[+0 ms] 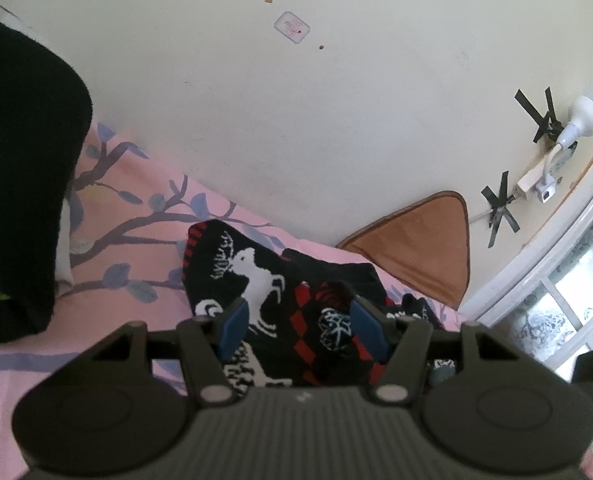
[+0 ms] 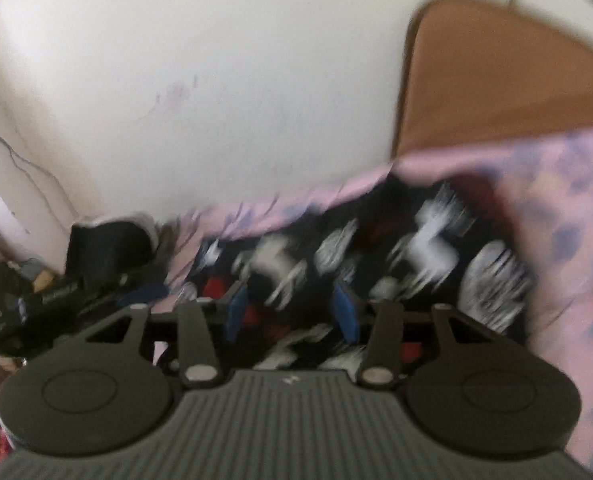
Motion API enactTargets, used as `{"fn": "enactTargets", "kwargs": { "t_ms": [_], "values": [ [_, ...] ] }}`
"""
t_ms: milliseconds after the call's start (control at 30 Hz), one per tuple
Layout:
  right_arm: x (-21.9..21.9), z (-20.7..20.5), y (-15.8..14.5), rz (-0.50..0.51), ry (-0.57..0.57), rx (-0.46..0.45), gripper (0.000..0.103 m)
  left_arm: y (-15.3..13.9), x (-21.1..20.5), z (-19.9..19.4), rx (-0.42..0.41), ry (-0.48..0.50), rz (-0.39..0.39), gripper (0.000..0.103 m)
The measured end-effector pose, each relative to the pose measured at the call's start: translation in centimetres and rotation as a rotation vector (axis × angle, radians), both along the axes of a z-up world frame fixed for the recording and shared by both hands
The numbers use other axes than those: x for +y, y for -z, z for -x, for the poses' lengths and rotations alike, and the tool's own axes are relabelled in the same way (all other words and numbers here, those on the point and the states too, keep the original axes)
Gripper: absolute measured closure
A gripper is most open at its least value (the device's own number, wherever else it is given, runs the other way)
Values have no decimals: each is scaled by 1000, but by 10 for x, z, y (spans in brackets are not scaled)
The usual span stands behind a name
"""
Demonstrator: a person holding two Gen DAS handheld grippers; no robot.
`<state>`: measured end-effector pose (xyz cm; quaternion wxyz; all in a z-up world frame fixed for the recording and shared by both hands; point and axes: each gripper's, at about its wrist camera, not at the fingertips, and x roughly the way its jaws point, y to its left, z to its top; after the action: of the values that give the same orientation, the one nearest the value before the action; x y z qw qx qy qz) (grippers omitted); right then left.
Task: Fold small clothes
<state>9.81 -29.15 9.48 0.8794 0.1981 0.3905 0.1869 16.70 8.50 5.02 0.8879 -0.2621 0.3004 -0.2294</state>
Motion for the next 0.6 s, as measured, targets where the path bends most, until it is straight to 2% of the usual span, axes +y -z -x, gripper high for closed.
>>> {"fn": "enactTargets", "kwargs": {
  "t_ms": [100,200,233,267,300,367,500,600],
  "values": [
    [12,-7,22,-11,20,38,52,-1,1,1,0,-1,8,45],
    [16,-18,33,-98,51,68,52,-2,6,1,4,-7,27,45],
    [17,-23,37,-122,59,79,59,-3,7,0,6,-9,32,45],
    [19,-27,40,-144,54,92,81,-3,8,0,7,-11,36,45],
    [23,-31,41,-165,35,102,89,-3,9,0,7,-14,39,45],
    [32,-31,32,-204,-9,100,90,-4,11,0,5,-20,45,45],
    [43,-37,7,-228,-66,39,90,-4,14,0,9,-24,55,45],
    [47,-44,-13,-208,-113,8,90,-4,13,-1,14,-25,48,45]
  ]
}}
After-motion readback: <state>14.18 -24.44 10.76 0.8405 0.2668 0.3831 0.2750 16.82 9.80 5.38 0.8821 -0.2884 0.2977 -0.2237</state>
